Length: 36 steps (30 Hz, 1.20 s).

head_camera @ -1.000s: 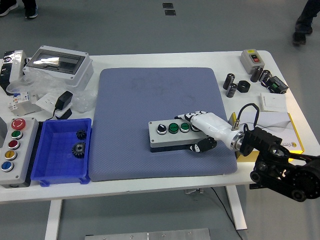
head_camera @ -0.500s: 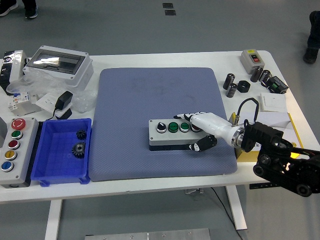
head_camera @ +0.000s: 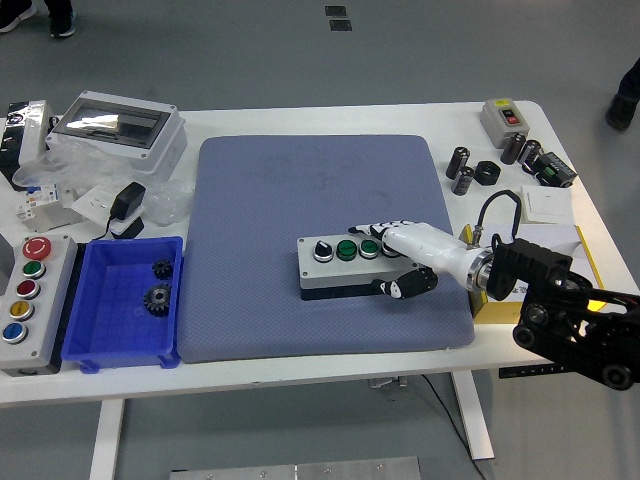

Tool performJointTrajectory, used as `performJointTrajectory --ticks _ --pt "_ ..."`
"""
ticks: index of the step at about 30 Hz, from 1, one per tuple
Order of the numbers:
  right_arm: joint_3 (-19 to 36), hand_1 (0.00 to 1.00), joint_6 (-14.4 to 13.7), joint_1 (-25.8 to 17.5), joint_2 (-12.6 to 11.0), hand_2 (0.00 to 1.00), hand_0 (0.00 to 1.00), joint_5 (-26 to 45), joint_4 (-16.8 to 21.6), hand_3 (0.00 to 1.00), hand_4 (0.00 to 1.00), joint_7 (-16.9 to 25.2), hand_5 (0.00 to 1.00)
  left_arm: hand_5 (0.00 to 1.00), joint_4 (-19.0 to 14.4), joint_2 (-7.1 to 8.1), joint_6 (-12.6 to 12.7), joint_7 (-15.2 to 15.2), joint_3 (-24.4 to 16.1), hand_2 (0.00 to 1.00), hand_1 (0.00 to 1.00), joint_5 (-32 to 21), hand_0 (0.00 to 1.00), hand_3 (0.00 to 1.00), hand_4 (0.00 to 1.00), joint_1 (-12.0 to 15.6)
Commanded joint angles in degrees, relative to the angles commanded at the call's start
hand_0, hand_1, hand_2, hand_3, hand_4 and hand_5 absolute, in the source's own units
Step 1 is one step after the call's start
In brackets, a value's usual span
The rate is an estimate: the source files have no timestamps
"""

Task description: Pick up the button,place it on the desk,press the button,press the button

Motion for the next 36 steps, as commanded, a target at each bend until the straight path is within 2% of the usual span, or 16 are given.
performJointTrajectory --ticks 4,8,14,18,20,21,23,29,32,33,36 --pt "0.00 0.982 1.11 0.57 -0.85 0.998 0.998 0.69 1.31 0.998 0.461 -0.07 0.002 0.334 -0.04 -0.08 -0.08 0.09 0.08 0.641 0.661 -0.23 0.726 0.702 0.720 0.10" --pt "0.33 0.982 3.67 1.09 -2.82 0.998 0.998 2.58 4.07 0.998 0.461 -0.62 0.002 0.334 -0.10 -0.02 -0.15 0.30 0.27 0.641 0.661 -0.61 0.726 0.702 0.720 0.35" --pt "2.98 0.986 8.96 2.17 -8.27 0.998 0.998 7.54 9.98 0.998 0.458 -3.18 0.002 0.327 -0.29 0.34 -0.01 0.71 0.18 0.638 0.662 -0.86 0.726 0.694 0.718 0.70" --pt "7.11 0.986 12.03 3.47 -12.00 0.998 0.998 12.23 13.71 0.998 0.472 -7.65 0.002 0.315 -0.55 0.50 0.98 1.78 0.44 0.635 0.662 -1.03 0.727 0.688 0.715 0.97" --pt "9.38 0.986 14.91 5.01 -13.09 0.998 0.998 14.62 14.78 0.998 0.472 -10.69 0.002 0.315 -0.69 0.59 1.60 2.55 0.42 0.635 0.662 -0.66 0.727 0.688 0.715 1.10" --pt "10.41 0.995 16.63 5.87 -13.38 0.998 0.998 15.86 15.04 0.998 0.504 -12.33 0.002 0.305 -0.74 0.64 1.82 2.83 0.39 0.634 0.663 -0.49 0.727 0.682 0.711 1.15" --pt "11.40 0.995 21.20 8.51 -13.74 0.998 0.998 19.70 14.80 0.998 0.504 -16.34 0.002 0.305 -0.83 0.85 2.16 3.31 0.29 0.634 0.663 -0.12 0.727 0.682 0.711 1.12" --pt "9.26 0.998 32.61 15.10 -13.03 0.998 0.998 30.67 12.94 0.998 0.517 -25.73 0.002 0.300 -0.77 1.18 2.38 3.16 0.18 0.629 0.663 0.21 0.727 0.671 0.714 0.51" --pt "8.41 0.998 36.94 16.64 -12.47 0.998 0.998 34.81 12.84 0.998 0.517 -29.40 0.002 0.300 -0.76 1.15 2.33 3.16 0.31 0.629 0.663 0.10 0.727 0.671 0.714 0.40" --pt "8.11 0.662 38.08 17.02 -12.29 0.745 0.470 35.86 12.91 0.998 0.401 -30.34 0.147 0.305 -0.77 1.13 2.33 3.19 0.31 0.628 0.663 0.10 0.728 0.672 0.709 0.41" --pt "7.35 0.662 40.61 17.93 -11.79 0.745 0.470 37.35 13.00 0.998 0.401 -31.89 0.147 0.305 -0.82 1.12 2.33 3.31 0.31 0.628 0.663 0.11 0.728 0.672 0.709 0.46"
